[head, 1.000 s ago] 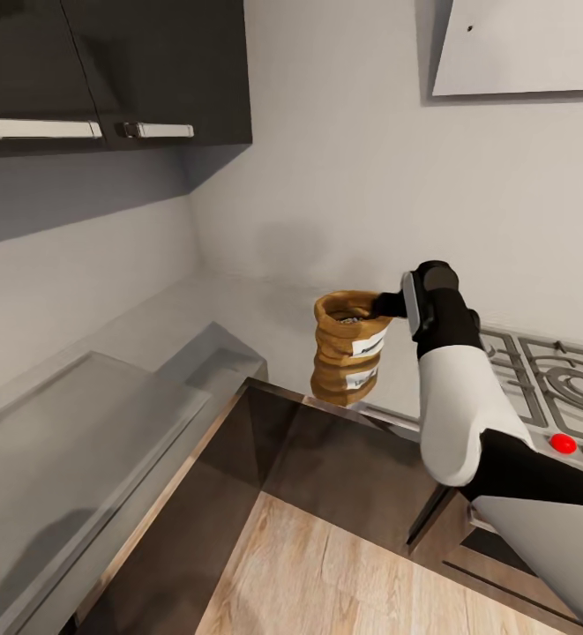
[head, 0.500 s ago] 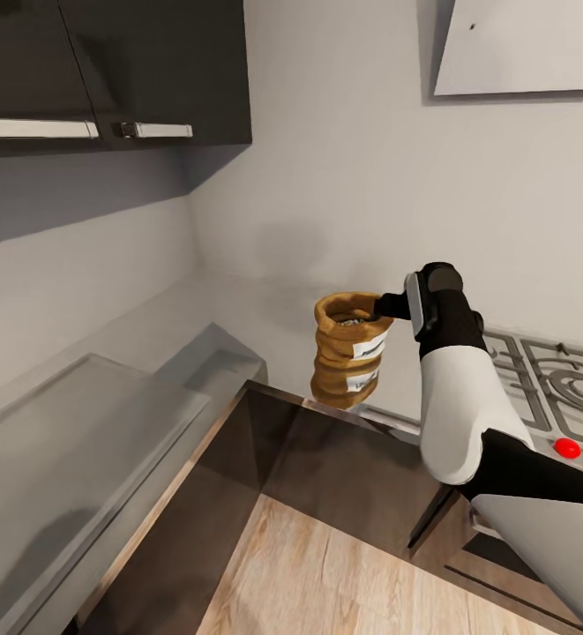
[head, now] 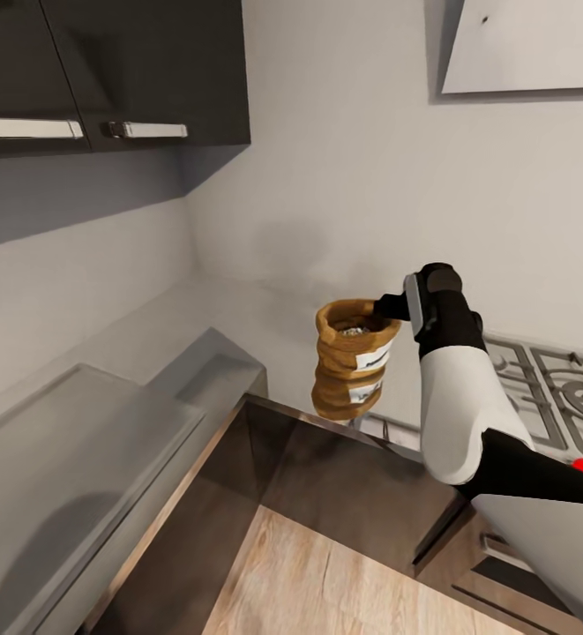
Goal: In the kitchen, take the popcorn bag from the countertop, put it into the microwave, and heat it until the popcorn is cooked so the cooked popcorn ends up inside the bag.
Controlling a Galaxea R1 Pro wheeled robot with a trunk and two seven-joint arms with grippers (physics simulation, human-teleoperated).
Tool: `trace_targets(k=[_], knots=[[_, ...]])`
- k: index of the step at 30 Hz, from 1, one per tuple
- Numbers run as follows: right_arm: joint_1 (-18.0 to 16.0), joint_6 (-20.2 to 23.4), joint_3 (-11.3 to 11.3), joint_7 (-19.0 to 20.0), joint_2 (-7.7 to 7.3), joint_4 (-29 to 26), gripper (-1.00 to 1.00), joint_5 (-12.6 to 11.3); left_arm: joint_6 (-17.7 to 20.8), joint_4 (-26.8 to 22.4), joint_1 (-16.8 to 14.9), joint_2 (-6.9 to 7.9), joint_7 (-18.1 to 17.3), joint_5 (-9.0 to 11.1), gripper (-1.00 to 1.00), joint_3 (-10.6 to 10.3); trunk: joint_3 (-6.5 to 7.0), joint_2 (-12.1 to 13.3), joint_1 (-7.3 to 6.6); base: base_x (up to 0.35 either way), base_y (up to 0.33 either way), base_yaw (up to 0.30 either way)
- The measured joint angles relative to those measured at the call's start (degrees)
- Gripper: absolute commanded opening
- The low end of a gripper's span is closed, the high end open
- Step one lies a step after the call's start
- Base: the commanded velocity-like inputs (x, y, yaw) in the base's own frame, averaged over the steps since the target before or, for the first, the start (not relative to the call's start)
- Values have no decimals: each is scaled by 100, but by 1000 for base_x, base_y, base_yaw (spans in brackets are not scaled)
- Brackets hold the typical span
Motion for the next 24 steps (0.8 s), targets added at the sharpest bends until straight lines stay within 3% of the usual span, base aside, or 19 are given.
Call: trace_targets(k=[8,15,24], knots=[[71,-1,129,32,0,166,100,-145,0,0,-6,0,0,4,100,9,0,0,1,34,0,0],[179,-32,-89,-24,0,299,100,60,0,3,-9,0,0,1,100,10,0,0,1,0,0,0],[185,-32,-95,-19,-1,299,100,63,0,11,-8,-6,-17,-1,100,1,0,0,1,25,104,0]])
